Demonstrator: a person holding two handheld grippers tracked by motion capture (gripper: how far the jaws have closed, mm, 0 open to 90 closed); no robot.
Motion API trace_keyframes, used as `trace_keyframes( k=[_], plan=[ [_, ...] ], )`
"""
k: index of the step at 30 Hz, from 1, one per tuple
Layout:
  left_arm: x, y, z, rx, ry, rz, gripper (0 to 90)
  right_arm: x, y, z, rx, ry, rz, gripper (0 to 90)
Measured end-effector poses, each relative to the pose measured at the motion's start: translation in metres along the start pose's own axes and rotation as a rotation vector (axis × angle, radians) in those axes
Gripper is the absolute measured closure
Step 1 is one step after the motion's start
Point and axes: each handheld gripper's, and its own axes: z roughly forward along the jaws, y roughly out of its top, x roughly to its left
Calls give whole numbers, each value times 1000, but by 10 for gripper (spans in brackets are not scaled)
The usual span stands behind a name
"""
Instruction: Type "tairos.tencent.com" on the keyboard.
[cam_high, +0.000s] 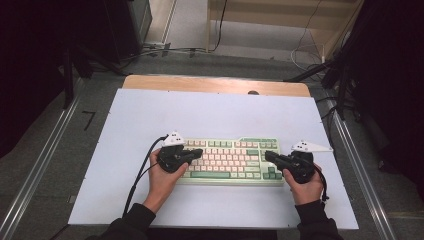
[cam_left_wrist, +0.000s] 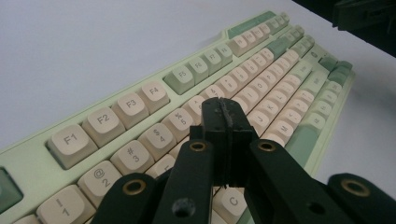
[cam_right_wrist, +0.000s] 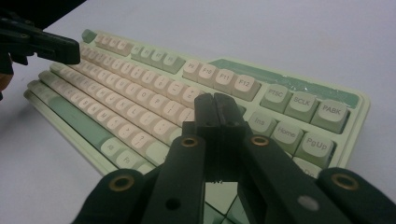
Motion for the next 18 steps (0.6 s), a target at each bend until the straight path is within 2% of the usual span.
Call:
trace_keyframes(
  k=[1,2,3,5,10,13,18],
  plan=[
    [0,0,1,-2,-1,-3,900,-1,0,1,-4,8,10,603],
    [0,0,1,-1,-3,-3,900,-1,0,1,-4,8,10,603],
    [-1,1,2,-1,-6,-2,900,-5,0,5,8,4,38,414],
    [-1,1,5,4,-13,-5,900,-8,-1,7,17,-27,47,339],
    [-2,1,11,26,-4,5,900,-15,-3,7,24,-37,86,282],
    [-3,2,14,35,-6,9,900,-16,-4,7,26,-43,87,277],
    [-5,4,21,64,14,23,900,-16,-4,8,33,-45,80,276]
  ],
)
